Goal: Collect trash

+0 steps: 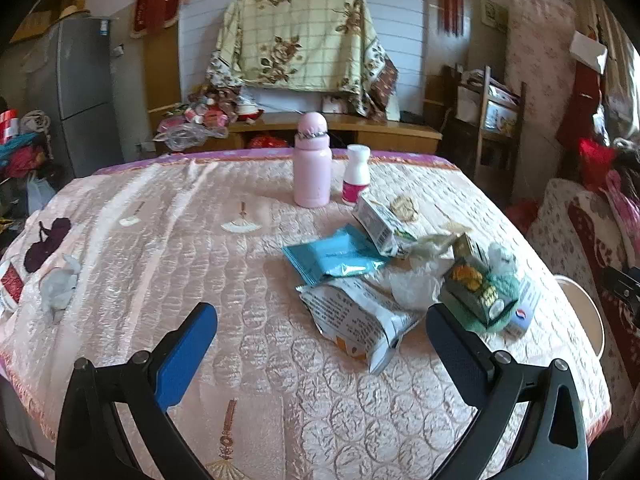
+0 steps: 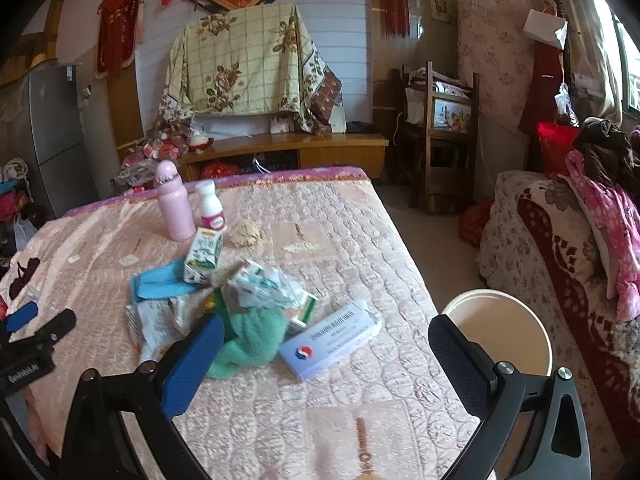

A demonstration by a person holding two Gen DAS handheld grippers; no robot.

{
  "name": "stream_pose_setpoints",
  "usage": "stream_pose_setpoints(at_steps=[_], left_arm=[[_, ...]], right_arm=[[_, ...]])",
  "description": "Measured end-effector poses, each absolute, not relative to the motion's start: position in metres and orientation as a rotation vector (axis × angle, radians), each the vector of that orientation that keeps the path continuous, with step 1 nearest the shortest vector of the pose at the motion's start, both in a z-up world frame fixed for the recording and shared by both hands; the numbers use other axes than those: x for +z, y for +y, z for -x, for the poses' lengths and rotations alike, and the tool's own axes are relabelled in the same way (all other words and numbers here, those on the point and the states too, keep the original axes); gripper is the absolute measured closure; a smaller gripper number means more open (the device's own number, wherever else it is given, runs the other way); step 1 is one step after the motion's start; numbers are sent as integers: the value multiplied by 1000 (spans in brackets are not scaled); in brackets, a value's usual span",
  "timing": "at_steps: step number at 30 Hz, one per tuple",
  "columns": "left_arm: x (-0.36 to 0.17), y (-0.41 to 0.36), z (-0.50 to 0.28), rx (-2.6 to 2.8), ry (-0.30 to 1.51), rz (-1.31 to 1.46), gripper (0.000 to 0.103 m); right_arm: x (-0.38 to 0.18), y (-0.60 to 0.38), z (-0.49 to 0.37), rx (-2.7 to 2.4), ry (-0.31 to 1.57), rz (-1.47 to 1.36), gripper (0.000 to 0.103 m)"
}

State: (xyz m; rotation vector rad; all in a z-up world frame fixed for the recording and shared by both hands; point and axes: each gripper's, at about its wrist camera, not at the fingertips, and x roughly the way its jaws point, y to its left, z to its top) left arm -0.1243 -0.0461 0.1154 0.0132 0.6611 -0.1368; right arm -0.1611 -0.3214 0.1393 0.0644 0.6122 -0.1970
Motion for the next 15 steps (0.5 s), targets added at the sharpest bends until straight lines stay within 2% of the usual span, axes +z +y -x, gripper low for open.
stream_pose_setpoints(at_steps=[8, 15], left_arm=[[96, -48, 114, -176, 730, -34, 0], [104, -83, 99, -317, 786, 47, 0]], right_arm=[[100, -345, 151, -161, 713, -112, 0], [69, -358, 127, -147, 784, -171, 0]])
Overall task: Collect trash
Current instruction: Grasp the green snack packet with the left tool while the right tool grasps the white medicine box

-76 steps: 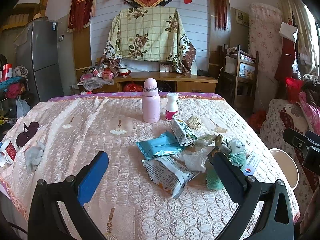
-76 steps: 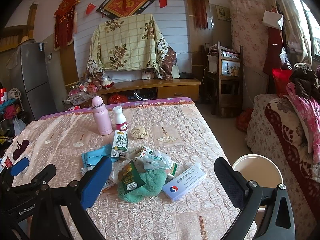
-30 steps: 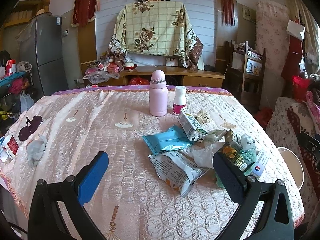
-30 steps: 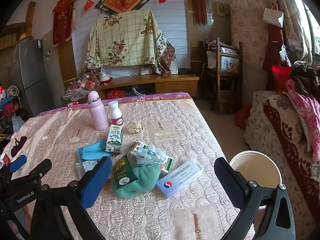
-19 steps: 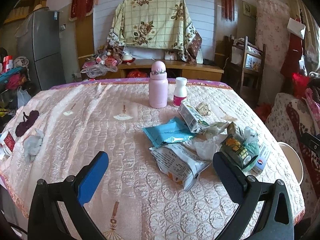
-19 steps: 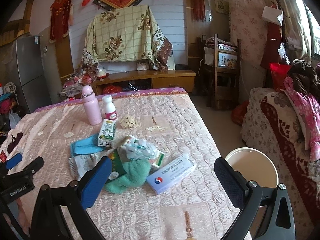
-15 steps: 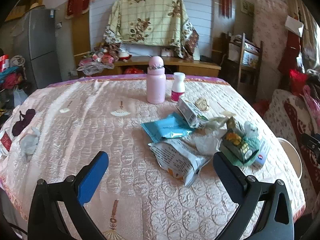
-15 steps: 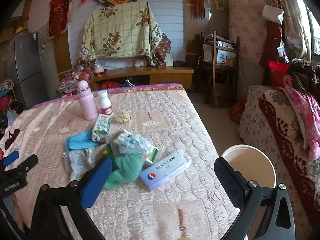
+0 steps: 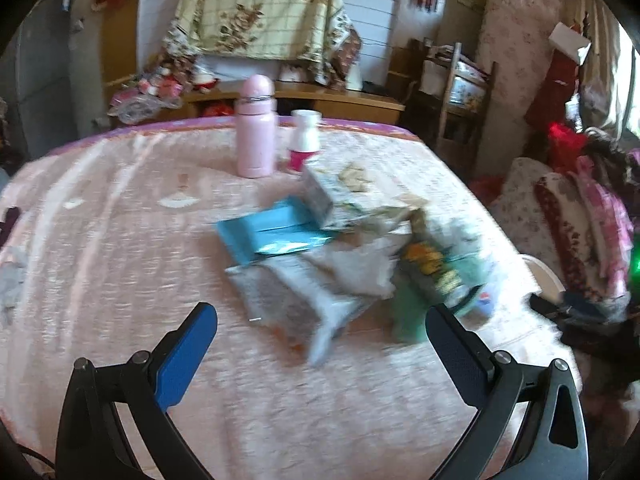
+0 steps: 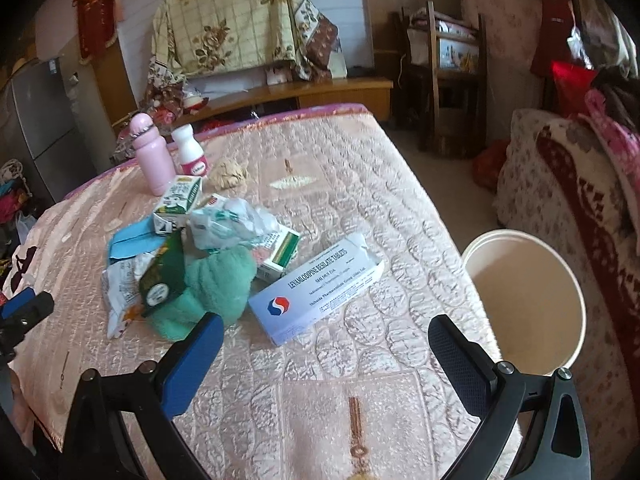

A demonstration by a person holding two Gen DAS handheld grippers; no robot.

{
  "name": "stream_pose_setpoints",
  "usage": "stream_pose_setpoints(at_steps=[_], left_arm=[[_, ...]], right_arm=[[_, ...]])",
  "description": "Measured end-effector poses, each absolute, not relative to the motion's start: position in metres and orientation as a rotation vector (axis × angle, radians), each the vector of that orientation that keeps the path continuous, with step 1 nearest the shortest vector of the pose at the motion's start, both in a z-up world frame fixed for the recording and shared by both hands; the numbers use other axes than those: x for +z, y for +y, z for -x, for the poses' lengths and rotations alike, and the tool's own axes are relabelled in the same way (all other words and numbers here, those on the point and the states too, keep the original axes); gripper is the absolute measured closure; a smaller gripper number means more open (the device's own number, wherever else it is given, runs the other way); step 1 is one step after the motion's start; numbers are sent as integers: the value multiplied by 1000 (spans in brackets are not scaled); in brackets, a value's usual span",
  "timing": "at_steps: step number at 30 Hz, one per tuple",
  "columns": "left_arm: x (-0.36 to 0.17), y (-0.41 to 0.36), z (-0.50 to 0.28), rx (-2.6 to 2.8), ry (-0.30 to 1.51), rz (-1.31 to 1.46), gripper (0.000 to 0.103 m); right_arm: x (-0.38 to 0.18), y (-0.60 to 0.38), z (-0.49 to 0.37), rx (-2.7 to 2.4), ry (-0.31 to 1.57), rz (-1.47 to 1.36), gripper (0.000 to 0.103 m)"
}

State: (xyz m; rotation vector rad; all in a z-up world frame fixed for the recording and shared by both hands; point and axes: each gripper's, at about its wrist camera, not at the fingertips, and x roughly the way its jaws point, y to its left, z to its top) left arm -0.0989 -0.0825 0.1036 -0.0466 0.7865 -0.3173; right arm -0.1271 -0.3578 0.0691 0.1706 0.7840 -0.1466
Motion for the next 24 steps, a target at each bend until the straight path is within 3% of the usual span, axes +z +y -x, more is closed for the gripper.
stream_pose_setpoints(at_steps=[15, 24], left_arm=[[88, -148, 56, -316, 896, 56, 0], [74, -166, 41, -311, 930, 21, 0]], right_arm=[[20, -398, 29, -273, 949, -325, 0], [22, -395, 43, -179, 1034, -88, 1]])
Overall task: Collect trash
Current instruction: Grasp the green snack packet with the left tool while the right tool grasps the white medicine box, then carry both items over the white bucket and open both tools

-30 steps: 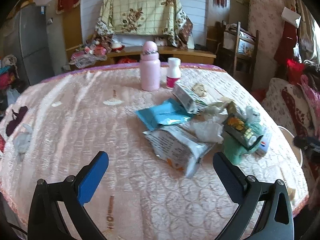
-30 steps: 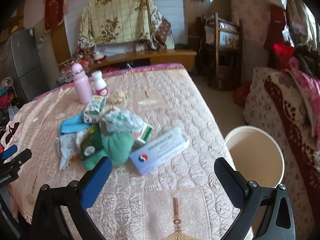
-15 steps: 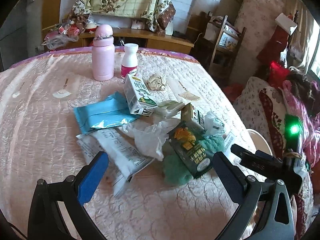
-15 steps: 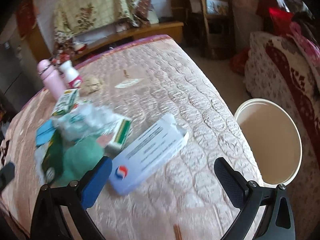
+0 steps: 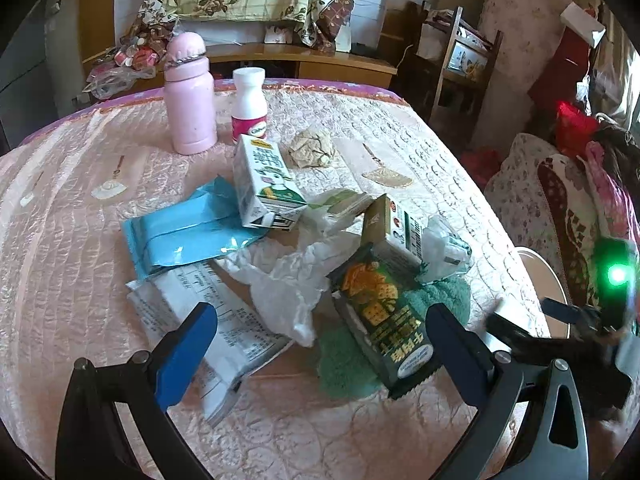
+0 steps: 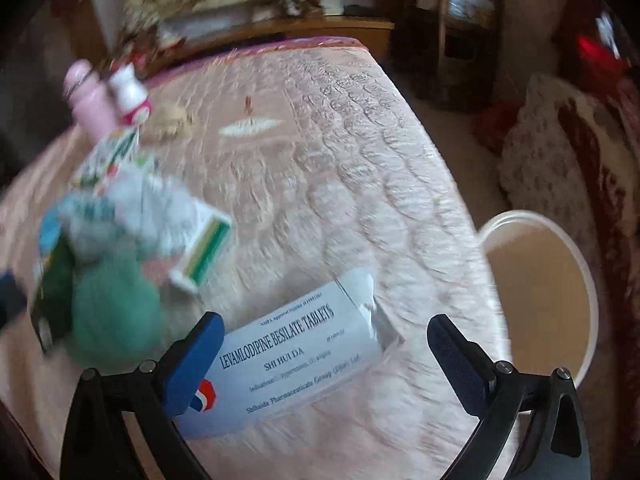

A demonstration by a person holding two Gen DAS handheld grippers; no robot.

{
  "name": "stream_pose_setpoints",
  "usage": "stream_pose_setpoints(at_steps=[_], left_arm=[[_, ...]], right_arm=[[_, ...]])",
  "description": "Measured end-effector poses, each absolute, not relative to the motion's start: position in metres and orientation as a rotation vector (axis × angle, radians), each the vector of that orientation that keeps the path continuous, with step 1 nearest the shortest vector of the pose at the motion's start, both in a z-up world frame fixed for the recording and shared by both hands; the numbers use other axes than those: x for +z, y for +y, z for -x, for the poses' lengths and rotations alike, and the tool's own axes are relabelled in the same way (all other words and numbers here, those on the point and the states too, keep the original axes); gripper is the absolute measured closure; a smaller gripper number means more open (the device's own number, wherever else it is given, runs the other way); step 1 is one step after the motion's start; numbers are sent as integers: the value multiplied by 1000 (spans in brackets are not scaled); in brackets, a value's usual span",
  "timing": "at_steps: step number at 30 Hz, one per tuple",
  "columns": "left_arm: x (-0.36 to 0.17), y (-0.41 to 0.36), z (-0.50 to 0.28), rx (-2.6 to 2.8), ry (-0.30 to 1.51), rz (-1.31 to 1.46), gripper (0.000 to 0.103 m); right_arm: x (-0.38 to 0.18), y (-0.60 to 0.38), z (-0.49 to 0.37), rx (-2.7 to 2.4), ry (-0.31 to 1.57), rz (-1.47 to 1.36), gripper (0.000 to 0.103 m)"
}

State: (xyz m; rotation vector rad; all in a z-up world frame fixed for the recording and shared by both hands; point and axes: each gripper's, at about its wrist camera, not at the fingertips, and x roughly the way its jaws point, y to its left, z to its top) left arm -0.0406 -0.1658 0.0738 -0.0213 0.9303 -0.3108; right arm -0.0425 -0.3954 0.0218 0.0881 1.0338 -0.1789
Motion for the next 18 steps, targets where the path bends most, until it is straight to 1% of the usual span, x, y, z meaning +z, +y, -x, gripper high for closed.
stream_pose_setpoints(at_steps=[2, 4, 5, 6, 7, 8, 10, 12, 14, 15, 16, 18], left_arm=[[69, -172, 36, -315, 943, 22, 0], [66, -178, 34, -318, 950, 23, 7], [64, -180, 33, -319, 958, 22, 19], [62, -182, 32, -324, 974, 21, 34], [59, -183, 31, -336, 995, 27, 42], [57, -183, 31, -351, 1010, 41, 57], [56, -180, 31, -370, 1017, 65, 60], [58, -177, 33, -372, 1009, 63, 70], [62, -173, 37, -377, 1002, 59, 73], [65, -171, 40, -385, 998, 58, 74], [68, -168, 44, -394, 992, 57, 75], [75, -161, 50, -405, 980, 55, 76]], right_arm=[[27, -405, 54, -214, 1038, -65, 1], [30, -410, 63, -174, 1027, -126, 1], [31, -409, 66, -151, 1025, -154, 1], [30, -407, 67, -137, 1024, -171, 1], [29, -404, 68, -140, 1024, -173, 0], [26, -400, 72, -149, 1024, -179, 0], [20, -401, 73, -166, 1018, -247, 1], [13, -399, 73, -167, 1015, -311, 0], [12, -391, 70, -181, 987, -276, 12], [12, -385, 65, -185, 984, -224, 24], [13, -382, 62, -179, 984, -187, 31], [15, -376, 54, -132, 1000, -132, 31]])
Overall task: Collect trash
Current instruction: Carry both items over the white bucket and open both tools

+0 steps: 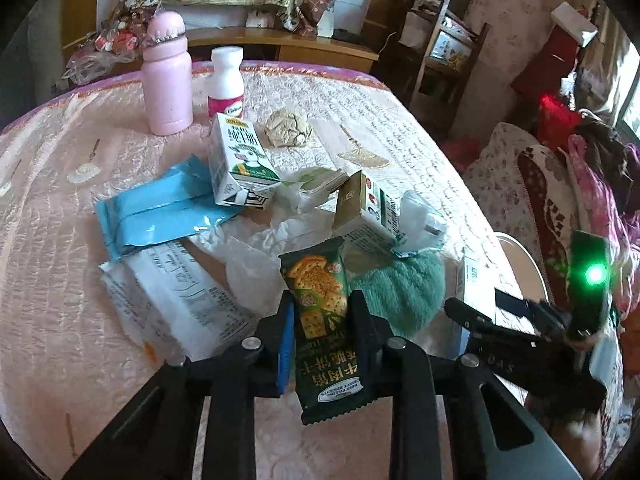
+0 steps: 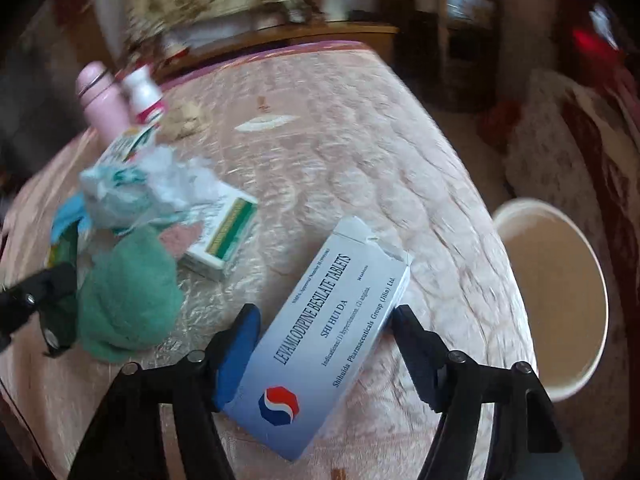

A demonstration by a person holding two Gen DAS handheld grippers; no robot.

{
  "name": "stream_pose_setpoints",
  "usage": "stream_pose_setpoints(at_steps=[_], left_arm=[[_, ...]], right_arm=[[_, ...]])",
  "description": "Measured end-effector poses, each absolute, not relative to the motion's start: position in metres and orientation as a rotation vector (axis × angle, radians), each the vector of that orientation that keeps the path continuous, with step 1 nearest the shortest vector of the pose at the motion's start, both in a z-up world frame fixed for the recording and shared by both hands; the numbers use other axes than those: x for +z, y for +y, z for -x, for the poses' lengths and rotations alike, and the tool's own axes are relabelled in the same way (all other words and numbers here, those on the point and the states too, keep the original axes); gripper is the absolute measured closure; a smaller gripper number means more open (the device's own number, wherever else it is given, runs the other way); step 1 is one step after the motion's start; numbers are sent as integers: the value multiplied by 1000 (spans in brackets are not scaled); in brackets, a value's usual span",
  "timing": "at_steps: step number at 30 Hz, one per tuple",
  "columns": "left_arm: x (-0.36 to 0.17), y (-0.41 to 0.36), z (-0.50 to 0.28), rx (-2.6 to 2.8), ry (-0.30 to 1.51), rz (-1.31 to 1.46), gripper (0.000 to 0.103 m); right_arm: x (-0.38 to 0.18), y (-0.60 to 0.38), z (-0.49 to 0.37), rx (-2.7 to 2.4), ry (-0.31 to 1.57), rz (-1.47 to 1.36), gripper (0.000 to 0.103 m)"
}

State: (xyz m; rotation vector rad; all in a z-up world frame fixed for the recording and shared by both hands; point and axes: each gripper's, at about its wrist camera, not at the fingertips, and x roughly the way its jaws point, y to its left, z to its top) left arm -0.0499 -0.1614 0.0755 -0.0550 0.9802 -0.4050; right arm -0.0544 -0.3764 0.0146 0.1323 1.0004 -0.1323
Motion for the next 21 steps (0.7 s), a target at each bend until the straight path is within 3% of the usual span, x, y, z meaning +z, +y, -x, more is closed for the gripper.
stream_pose_setpoints(at_steps=[8, 10, 12, 21], left_arm=[[91, -151, 69, -439, 959, 51, 78], [96, -154, 75, -451, 952, 40, 78], [100, -160, 82, -460, 938, 23, 78], [111, -235, 103, -606, 922, -43, 78]], right_arm=[[13, -385, 64, -142, 1025, -135, 31], [12, -381, 68, -161, 994, -104, 45], [14, -382, 72, -147, 983, -132, 49], [57, -433, 119, -142, 876, -214, 49]])
